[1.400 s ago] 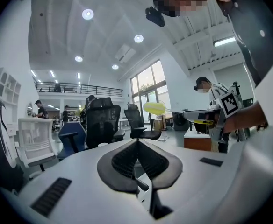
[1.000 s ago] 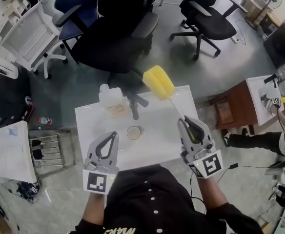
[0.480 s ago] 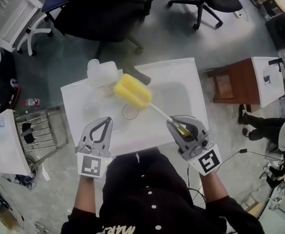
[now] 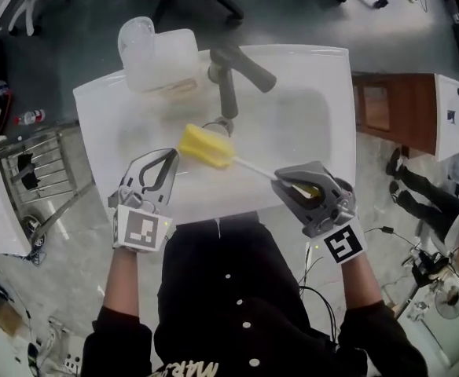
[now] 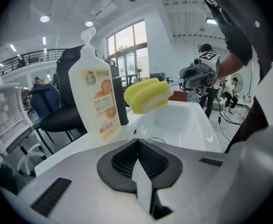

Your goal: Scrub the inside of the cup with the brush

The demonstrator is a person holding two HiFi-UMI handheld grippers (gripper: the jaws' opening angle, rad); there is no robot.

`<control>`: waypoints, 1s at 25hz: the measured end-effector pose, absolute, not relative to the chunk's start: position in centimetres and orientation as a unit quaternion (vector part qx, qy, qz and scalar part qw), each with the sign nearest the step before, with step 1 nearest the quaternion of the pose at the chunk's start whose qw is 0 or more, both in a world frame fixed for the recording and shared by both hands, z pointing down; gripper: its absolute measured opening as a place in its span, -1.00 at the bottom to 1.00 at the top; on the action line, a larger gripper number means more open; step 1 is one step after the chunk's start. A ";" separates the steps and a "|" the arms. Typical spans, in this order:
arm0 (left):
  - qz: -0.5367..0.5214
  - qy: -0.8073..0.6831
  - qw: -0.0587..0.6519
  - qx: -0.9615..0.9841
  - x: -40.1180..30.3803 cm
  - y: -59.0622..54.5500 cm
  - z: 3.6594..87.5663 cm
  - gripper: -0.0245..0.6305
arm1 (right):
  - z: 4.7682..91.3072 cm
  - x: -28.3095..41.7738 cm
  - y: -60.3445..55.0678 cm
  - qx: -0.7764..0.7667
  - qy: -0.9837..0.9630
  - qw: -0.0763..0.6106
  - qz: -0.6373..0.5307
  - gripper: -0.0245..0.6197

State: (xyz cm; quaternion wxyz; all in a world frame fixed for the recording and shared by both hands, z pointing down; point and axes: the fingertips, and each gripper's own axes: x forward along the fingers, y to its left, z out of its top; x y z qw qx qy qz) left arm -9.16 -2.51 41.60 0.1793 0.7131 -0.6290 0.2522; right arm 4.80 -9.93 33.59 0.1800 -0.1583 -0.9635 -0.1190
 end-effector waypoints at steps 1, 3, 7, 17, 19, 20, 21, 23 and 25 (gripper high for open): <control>0.255 -0.625 0.187 0.714 -9.0 -2.5 42.6 -0.85 | 34.6 5.0 -10.2 -0.166 -0.959 0.191 -0.127 -0.77; 0.263 -0.615 0.189 0.719 -8.7 -2.8 44.1 -0.85 | 36.3 5.3 -10.7 -0.178 -0.951 0.211 -0.142 -0.77; 0.280 -0.596 0.191 0.728 -8.0 -3.0 47.1 -0.85 | 39.3 6.3 -11.7 -0.203 -0.929 0.254 -0.178 -0.77; 0.335 -0.539 0.216 0.742 -6.8 -3.1 53.4 -0.44 | 42.1 6.8 -13.4 -0.252 -0.884 0.313 -0.240 -0.77; 0.347 -0.524 0.220 0.746 -6.5 -3.3 54.5 -0.35 | 42.3 6.6 -13.4 -0.263 -0.877 0.318 -0.248 -0.77; 0.352 -0.518 0.221 0.748 -6.4 -3.4 54.9 -0.29 | 42.4 6.5 -13.4 -0.268 -0.873 0.320 -0.251 -0.77; 0.354 -0.512 0.221 0.751 -6.3 -3.6 55.3 -0.29 | 42.6 6.3 -13.4 -0.274 -0.869 0.323 -0.256 -0.77; 0.356 -0.505 0.213 0.757 -6.1 -3.9 55.7 -0.32 | 43.0 6.1 -13.4 -0.287 -0.859 0.329 -0.267 -0.77; 0.359 -0.504 0.202 0.760 -6.1 -4.1 55.9 -0.49 | 43.2 5.8 -13.4 -0.298 -0.852 0.333 -0.275 -0.77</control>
